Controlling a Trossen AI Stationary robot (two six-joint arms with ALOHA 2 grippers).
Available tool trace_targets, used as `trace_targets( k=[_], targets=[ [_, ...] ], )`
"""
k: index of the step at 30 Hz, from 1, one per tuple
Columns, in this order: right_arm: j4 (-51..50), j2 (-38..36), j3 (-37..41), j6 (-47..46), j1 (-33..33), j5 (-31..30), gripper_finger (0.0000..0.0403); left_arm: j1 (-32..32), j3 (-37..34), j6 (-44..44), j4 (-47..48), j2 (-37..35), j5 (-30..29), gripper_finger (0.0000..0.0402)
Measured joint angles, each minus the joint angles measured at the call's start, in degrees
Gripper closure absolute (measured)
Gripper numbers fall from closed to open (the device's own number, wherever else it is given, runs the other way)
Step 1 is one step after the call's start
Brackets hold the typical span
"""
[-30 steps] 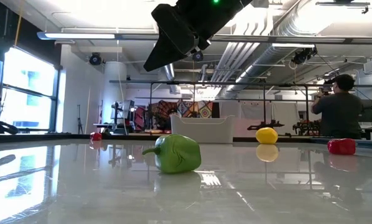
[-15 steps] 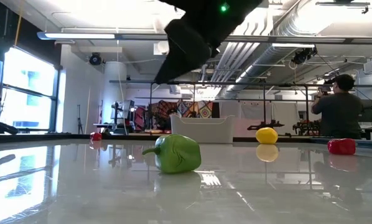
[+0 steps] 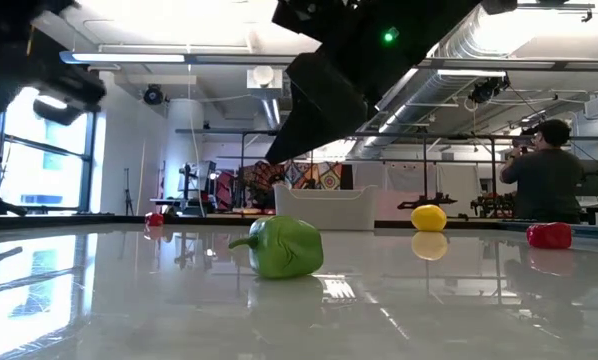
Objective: Sort produce into baskets
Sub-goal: Adjust the black bin
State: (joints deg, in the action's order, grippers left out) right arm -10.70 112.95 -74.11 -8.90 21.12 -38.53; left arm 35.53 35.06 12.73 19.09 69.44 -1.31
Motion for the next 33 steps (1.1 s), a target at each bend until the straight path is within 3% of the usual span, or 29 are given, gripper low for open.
trace_targets(
  k=[8, 22, 27, 33],
  targets=[
    [0.63, 0.00, 0.00, -0.11, 2.38, -2.03, 0.0258, -1.46, -0.20, -0.88, 2.61, -0.28, 9.97, 0.0401],
    [0.23, 0.00, -0.02, -0.19, 2.51, -2.94, 0.0258, 0.39, -0.31, -1.75, 10.72, -0.69, -2.96, 0.0401],
    [-0.88, -0.49, -0.02, -1.38, 2.38, -3.68, 0.0258, 0.39, -0.31, -2.86, 9.33, -4.48, -7.11, 0.0401],
    [-0.79, -0.96, -0.07, -1.58, 2.38, -3.72, 0.0258, 0.63, -0.23, -0.25, 9.85, -10.12, -7.42, 0.0401]
  ],
)
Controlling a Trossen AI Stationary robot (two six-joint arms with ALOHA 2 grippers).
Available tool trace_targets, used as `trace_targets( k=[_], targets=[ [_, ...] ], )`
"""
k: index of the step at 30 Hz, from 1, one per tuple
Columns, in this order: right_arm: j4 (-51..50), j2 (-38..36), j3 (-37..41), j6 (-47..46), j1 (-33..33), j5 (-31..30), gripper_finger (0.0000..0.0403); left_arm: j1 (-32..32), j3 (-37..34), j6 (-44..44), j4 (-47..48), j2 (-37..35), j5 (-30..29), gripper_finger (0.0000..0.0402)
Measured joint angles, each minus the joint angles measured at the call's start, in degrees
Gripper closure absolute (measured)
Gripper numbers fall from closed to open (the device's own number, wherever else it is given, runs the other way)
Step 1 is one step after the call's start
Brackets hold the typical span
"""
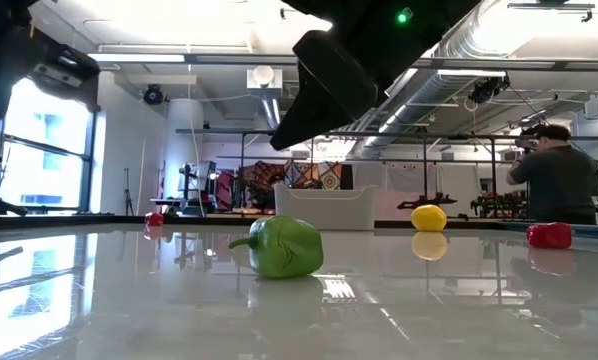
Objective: Sort produce into baskets
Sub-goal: Adjust the black bin
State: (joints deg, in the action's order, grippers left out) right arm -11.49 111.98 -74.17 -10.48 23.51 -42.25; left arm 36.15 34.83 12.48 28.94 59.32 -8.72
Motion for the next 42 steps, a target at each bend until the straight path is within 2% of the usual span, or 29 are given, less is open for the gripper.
trace_targets(
  k=[7, 11, 16, 24, 30, 37, 42],
  targets=[
    [-0.02, 0.00, 0.00, 0.21, 0.00, 0.00, 0.0258, 5.69, 4.94, 8.21, 15.55, -2.66, -0.26, 0.0401],
    [-0.04, 0.00, 0.00, 0.21, 0.00, 0.00, 0.0258, 9.60, 5.84, 10.35, 18.95, -1.72, 2.22, 0.0401],
    [-0.04, 0.00, 0.00, 0.20, 0.00, -0.01, 0.0258, 11.62, 5.84, 13.85, 23.42, 2.27, -2.48, 0.0401],
    [-0.04, 0.00, 0.00, 0.00, 0.00, 0.71, 0.0258, 12.71, 5.84, 9.69, 23.38, 10.44, -12.29, 0.0401],
    [-2.77, -2.19, 0.00, -2.86, 0.60, 0.71, 0.0258, 13.02, 6.04, 9.91, 22.74, 11.02, -14.89, 0.0401],
    [-13.80, -8.13, 0.00, -13.58, 0.89, 0.33, 0.0258, 14.28, 6.82, 4.18, 15.10, 9.06, -18.05, 0.0401],
    [-27.69, -11.26, -0.02, -23.66, 1.38, 0.67, 0.0258, 15.11, 6.80, 5.56, 14.40, 7.28, -21.59, 0.0401]
  ],
)
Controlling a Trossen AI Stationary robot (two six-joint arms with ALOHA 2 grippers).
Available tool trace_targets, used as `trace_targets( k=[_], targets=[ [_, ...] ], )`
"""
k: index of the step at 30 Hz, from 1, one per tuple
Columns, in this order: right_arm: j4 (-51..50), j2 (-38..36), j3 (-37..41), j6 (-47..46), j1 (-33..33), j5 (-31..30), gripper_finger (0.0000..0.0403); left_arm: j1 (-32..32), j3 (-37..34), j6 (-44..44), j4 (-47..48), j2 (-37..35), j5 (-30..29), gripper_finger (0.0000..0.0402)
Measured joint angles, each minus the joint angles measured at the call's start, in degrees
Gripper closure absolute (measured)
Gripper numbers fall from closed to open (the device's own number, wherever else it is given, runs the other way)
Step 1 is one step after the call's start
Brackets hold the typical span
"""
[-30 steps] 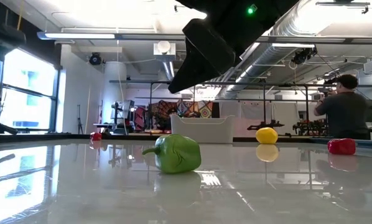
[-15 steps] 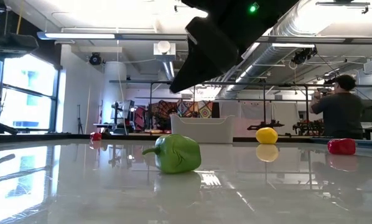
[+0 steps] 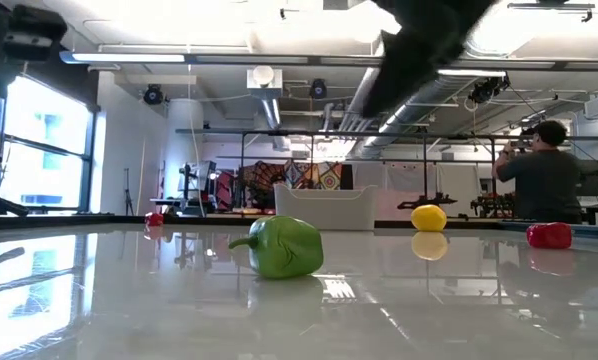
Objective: Sort produce into baskets
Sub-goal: Adjust the black bin, then put the red chili pepper into the white bin
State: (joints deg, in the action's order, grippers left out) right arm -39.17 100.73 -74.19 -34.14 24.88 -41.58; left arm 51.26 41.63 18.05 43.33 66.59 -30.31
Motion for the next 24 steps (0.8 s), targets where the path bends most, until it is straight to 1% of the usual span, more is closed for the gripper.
trace_targets(
  k=[2, 4, 6, 8, 12, 18, 21, 24],
  targets=[
    [-8.10, -1.17, 0.00, -6.78, 0.00, 1.25, 0.0258, 0.50, -0.01, 2.19, -0.81, -1.80, -2.95, 0.0401],
    [-16.19, -2.23, 0.00, -14.40, -0.48, 5.13, 0.0258, 0.68, -0.77, 3.17, -4.21, -4.46, -4.55, 0.0401],
    [-23.23, -2.48, 0.00, -18.63, -1.32, 10.68, 0.0258, 0.57, -2.36, 2.74, -8.47, -7.40, -3.54, 0.0401],
    [-28.97, -2.29, 0.02, -19.60, -1.88, 14.15, 0.0258, 0.00, -4.27, 2.36, -12.80, -10.11, -2.05, 0.0401],
    [-34.13, -2.14, 0.02, -15.17, -3.15, 20.07, 0.0245, -2.87, -8.97, 0.37, -20.82, -15.00, 2.01, 0.0401],
    [-33.88, -2.10, 0.02, -6.19, -6.00, 27.61, 0.0198, -10.27, -15.64, -6.64, -33.07, -19.94, 12.35, 0.0401],
    [-33.67, -2.10, 0.02, -2.54, -7.51, 28.62, 0.0176, -14.78, -17.98, -10.36, -37.62, -21.46, 17.54, 0.0401],
    [-33.42, -2.10, 0.02, 0.69, -8.86, 28.66, 0.0164, -19.69, -19.83, -13.63, -42.12, -22.37, 23.65, 0.0401]
  ],
)
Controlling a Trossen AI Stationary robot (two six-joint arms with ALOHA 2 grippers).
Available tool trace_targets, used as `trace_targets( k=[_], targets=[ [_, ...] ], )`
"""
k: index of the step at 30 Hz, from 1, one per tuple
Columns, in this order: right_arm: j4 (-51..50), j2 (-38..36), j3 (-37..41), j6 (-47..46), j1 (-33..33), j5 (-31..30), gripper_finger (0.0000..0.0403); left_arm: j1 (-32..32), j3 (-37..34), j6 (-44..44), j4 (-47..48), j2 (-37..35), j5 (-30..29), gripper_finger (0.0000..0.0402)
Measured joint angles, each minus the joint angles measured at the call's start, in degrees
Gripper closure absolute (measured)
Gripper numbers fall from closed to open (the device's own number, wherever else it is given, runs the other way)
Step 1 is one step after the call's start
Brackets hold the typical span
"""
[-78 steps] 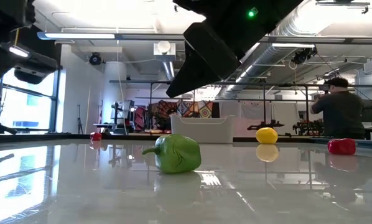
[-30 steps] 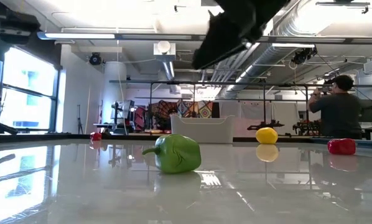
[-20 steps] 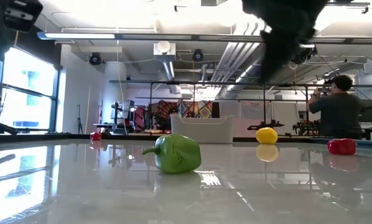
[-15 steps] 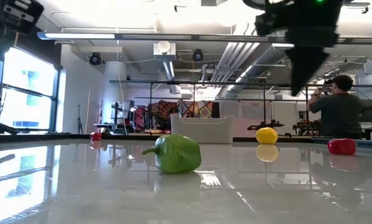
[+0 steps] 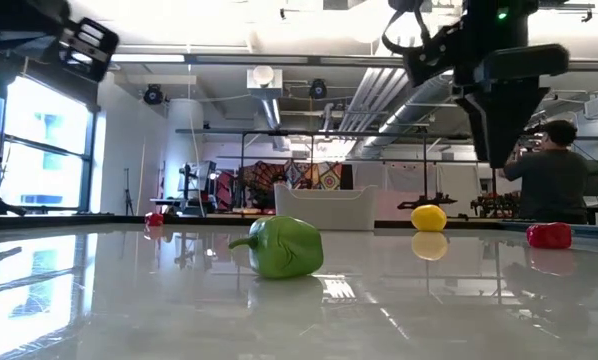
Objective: Sort produce into baskets
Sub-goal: Put the red chili pepper into the white bin
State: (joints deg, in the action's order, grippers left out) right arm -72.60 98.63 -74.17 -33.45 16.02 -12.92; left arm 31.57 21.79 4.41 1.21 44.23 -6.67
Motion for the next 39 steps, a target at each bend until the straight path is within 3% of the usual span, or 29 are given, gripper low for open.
trace_targets(
  k=[6, 13, 23, 27, 35, 39],
  targets=[
    [3.47, 0.00, 4.02, 2.86, -1.33, 2.14, 0.0160, -9.30, -3.28, -3.75, -9.14, -0.02, 10.54, 0.0401],
    [7.66, 0.04, 12.44, 4.54, -1.54, 4.62, 0.0160, -17.39, -3.95, -5.64, -13.42, 0.00, 18.52, 0.0401],
    [15.51, 0.04, 18.80, 6.84, -3.56, 10.65, 0.0172, -22.01, -4.21, -7.87, -17.40, 2.98, 21.69, 0.0401],
    [15.28, 0.04, 18.21, 6.62, -3.66, 10.66, 0.0216, -22.25, -4.21, -7.57, -16.59, 4.28, 21.69, 0.0401],
    [13.96, 0.04, 15.47, 6.75, -3.62, 10.68, 0.0354, -22.21, -4.23, -6.59, -15.64, 4.52, 21.63, 0.0401],
    [12.43, -0.08, 13.83, 6.50, -3.44, 10.68, 0.0383, -22.21, -4.23, -6.59, -15.59, 4.52, 21.56, 0.0401]
  ],
)
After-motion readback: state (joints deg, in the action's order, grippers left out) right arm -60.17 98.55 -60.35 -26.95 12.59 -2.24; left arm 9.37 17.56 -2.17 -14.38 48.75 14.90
